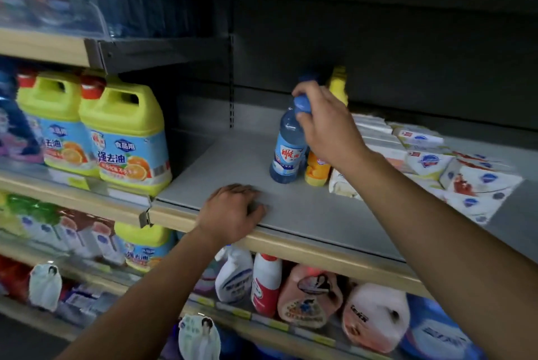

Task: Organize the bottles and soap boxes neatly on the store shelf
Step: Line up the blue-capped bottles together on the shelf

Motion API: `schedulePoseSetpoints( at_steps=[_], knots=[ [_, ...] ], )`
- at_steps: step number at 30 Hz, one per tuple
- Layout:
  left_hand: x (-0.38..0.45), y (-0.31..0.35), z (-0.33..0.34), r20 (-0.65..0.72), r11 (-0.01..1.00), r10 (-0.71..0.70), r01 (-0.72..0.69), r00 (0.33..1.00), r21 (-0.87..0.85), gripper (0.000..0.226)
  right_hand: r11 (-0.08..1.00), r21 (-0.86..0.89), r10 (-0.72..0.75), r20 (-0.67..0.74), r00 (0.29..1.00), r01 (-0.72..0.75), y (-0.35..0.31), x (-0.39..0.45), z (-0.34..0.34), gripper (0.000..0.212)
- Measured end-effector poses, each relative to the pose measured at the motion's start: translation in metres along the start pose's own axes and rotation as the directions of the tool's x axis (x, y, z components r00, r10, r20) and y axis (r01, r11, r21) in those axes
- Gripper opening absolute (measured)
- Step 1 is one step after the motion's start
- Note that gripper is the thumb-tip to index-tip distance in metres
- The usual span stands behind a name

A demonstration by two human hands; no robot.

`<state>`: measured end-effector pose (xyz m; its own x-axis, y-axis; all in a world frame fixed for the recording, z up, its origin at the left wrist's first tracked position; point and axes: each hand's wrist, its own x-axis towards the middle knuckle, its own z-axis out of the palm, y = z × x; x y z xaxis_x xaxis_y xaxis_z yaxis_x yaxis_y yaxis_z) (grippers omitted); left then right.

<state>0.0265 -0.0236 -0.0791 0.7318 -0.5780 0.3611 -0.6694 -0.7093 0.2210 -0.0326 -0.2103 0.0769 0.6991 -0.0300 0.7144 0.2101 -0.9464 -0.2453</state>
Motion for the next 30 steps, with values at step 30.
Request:
schedulePoseSetpoints(
  at_steps=[30],
  knots=[
    [-0.163,0.129,-0.129,0.536,-0.435,0.231,0.579,0.812,-0.690,0.062,-0.193,0.746,0.347,0.659,0.667,-0.637,-0.070,-0.102,-0.059,0.058]
  ],
)
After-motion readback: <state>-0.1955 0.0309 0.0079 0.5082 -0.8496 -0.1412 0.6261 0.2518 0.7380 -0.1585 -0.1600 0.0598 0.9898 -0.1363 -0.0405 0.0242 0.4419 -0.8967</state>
